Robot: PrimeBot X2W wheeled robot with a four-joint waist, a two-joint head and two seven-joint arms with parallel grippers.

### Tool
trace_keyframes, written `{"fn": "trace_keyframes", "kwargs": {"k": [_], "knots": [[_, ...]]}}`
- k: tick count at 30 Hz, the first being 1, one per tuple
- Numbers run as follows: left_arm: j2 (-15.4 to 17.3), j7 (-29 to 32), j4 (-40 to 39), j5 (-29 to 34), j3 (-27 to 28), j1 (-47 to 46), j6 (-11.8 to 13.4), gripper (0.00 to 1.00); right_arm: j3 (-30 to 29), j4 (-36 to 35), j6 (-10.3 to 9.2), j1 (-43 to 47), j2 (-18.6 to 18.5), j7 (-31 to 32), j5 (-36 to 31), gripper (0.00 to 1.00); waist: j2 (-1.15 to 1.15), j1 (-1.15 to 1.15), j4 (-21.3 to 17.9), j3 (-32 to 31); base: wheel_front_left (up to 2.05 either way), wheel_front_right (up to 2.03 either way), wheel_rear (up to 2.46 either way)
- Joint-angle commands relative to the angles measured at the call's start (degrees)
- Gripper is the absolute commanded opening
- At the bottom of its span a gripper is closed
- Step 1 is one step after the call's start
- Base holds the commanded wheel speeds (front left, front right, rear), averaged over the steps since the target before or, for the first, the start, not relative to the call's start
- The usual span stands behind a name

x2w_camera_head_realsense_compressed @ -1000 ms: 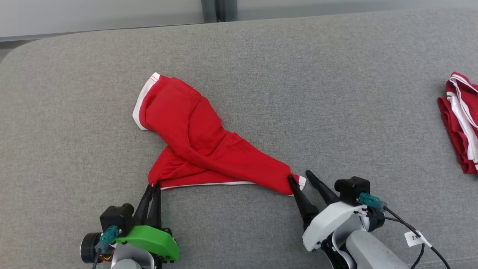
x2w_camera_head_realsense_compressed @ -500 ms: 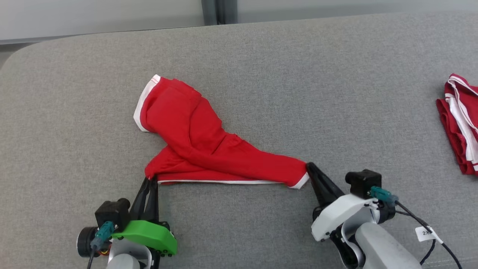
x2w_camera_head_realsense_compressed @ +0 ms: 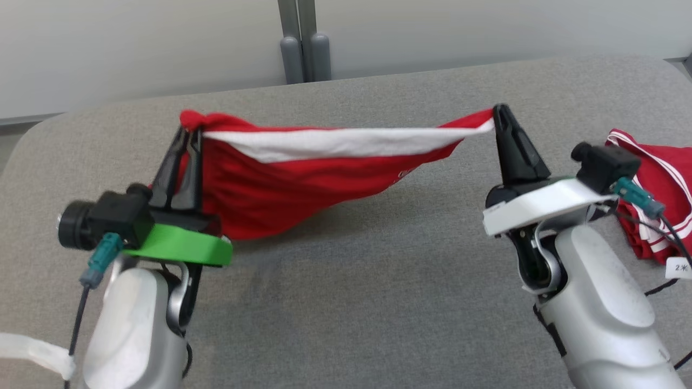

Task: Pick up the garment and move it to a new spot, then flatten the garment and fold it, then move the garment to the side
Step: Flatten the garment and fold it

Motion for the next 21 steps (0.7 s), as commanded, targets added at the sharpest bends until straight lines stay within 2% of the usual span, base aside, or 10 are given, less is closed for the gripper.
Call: {"fn": "trace_keyframes", "kwargs": {"k": [1,9,12,15,21], "knots": [[1.3,0.0,-0.7,0.3,-0.2,-2.6,-0.2,0.00,-0.3,-0.9,-0.03,-2.0,-0.8,0.0,0.4,0.00,0.00,0.00,-1.7,-2.0,0.00,0.00,0.00],[8.4,0.1,1.8,-0.8,-3.3,-16.7,-0.4,0.00,-0.2,-3.8,-0.03,-13.5,-4.1,0.0,1.1,0.00,0.00,0.00,-3.6,-2.1,0.00,0.00,0.00],[9.6,2.0,3.6,-1.9,-3.4,-21.3,-0.4,0.00,-0.8,-3.1,-0.04,-17.7,-5.3,0.1,0.6,0.00,0.00,0.00,-3.8,-0.1,0.00,0.00,0.00],[9.2,4.9,6.6,-2.3,-3.2,-27.1,0.2,0.00,-2.8,0.1,-0.06,-22.9,-6.6,0.5,-0.8,0.00,0.00,0.00,-2.9,5.1,0.00,0.00,0.00],[8.5,4.6,12.8,-0.1,-4.7,-35.7,1.0,0.00,-4.2,6.3,-0.07,-31.8,-6.4,0.3,-4.3,0.00,0.00,0.00,-1.4,15.3,0.00,0.00,0.00]]}}
